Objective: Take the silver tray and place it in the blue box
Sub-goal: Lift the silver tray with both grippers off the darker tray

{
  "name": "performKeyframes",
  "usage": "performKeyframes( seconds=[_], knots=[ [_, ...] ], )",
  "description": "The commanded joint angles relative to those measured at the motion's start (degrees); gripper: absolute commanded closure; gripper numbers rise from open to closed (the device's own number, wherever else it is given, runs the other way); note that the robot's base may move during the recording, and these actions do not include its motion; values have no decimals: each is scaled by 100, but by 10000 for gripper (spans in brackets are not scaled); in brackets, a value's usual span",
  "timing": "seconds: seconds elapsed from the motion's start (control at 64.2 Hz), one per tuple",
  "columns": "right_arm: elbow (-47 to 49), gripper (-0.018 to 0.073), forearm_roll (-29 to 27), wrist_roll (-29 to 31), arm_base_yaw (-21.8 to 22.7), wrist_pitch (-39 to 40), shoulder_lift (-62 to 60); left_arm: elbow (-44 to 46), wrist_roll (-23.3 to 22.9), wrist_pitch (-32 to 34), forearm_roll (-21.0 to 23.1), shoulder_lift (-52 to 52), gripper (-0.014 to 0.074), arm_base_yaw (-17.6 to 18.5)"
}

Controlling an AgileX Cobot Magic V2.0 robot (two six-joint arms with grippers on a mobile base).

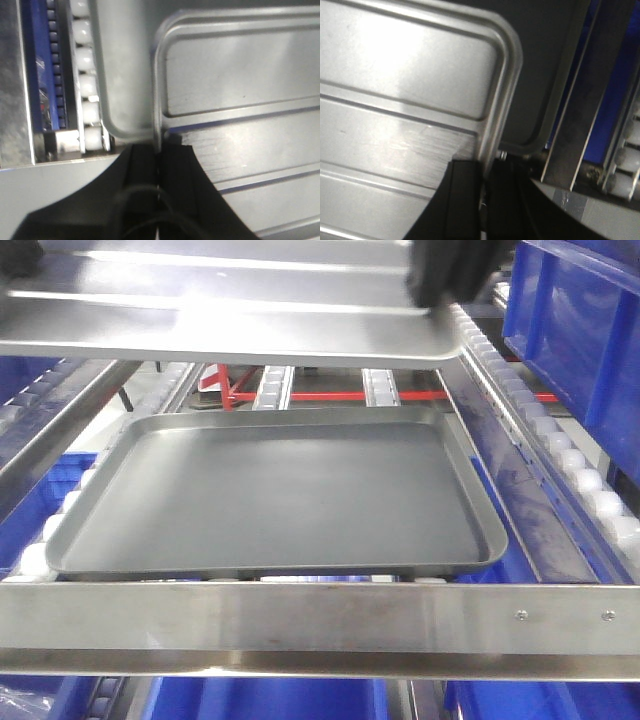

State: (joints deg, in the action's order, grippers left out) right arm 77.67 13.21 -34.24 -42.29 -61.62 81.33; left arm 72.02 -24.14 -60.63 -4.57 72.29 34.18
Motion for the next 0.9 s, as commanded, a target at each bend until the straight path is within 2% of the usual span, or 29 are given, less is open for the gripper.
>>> performKeyframes(
  seconds=[0.0, 0.187, 0.312, 0.639, 0.888],
  knots=[
    [132, 503, 414, 116, -72, -11, -471, 127, -20, 85, -256, -269, 693, 301],
    [132, 503, 432, 116, -85, -122, -937, 228, -217, -11, -282, -319, 693, 833],
    [137, 503, 465, 122, -85, -243, -1151, 454, -381, -51, -321, -319, 693, 1025],
    [151, 503, 486, 122, -85, -393, -1248, 738, -647, -41, -538, -308, 693, 1071],
    [151, 503, 500, 122, -85, -410, -1248, 738, -649, -52, -661, -308, 693, 1071]
  ],
)
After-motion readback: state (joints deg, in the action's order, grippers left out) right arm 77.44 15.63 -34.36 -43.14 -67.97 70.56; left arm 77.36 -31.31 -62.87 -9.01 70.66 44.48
